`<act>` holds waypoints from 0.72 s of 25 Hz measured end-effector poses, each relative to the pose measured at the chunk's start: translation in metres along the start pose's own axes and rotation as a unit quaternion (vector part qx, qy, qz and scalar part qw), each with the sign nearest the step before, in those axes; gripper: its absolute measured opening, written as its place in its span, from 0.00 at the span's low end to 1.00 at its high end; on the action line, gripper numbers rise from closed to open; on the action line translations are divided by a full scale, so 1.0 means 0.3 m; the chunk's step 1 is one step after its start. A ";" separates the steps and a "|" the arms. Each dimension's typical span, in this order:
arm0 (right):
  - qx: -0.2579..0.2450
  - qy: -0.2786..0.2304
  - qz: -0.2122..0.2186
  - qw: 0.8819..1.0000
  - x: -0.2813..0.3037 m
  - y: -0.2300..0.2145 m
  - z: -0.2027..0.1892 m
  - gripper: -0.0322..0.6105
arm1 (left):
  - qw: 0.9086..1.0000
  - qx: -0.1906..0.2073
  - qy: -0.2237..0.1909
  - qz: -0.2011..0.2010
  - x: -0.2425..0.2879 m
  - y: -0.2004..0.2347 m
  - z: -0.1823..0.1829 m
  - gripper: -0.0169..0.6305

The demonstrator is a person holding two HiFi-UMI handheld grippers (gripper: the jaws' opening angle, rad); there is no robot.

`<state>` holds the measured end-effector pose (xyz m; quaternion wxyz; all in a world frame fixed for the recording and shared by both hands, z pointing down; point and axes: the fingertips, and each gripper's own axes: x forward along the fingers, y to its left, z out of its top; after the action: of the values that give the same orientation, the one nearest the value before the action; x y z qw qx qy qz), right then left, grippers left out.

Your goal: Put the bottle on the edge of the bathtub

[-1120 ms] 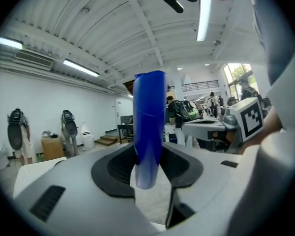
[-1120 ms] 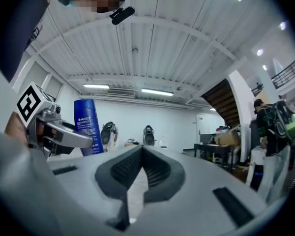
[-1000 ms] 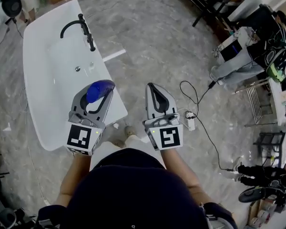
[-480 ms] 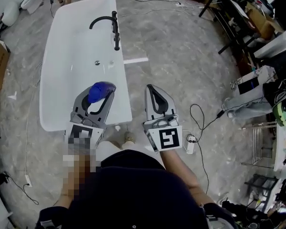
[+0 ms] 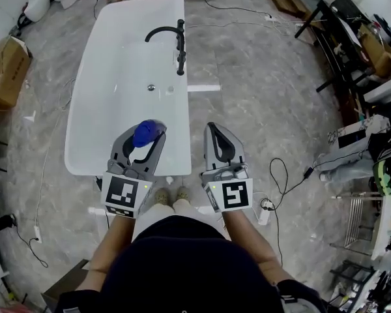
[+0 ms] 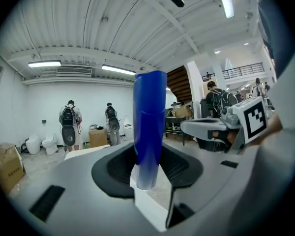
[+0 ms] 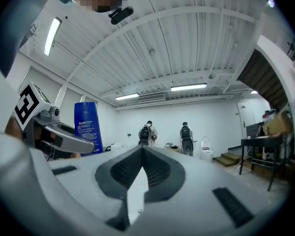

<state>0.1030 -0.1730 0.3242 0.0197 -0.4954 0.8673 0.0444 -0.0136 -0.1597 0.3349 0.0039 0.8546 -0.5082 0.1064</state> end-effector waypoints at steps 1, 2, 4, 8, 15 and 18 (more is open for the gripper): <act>-0.001 0.000 0.003 1.000 0.022 0.009 -0.001 0.05 | 1.000 0.001 0.000 0.000 0.009 0.019 0.001 0.26; -0.002 0.000 0.006 1.000 0.050 0.021 -0.004 0.05 | 1.000 0.005 0.000 0.000 0.022 0.044 0.000 0.26; -0.004 0.001 0.008 1.000 0.102 0.046 -0.012 0.05 | 1.000 0.012 0.000 -0.003 0.048 0.089 -0.006 0.26; -0.005 0.006 0.000 1.000 0.164 0.061 -0.032 0.05 | 1.000 0.022 -0.004 -0.017 0.097 0.123 -0.009 0.26; -0.013 -0.003 -0.006 1.000 0.270 0.027 -0.111 0.05 | 0.999 0.027 -0.017 -0.041 0.255 0.147 -0.078 0.26; -0.016 0.003 -0.012 1.000 0.304 -0.009 -0.196 0.05 | 0.998 0.028 -0.019 -0.054 0.335 0.141 -0.143 0.26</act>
<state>0.0597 -0.2582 0.3754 0.0102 -0.5061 0.8606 0.0563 -0.0118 -0.2623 0.3912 -0.0240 0.8823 -0.4584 0.1038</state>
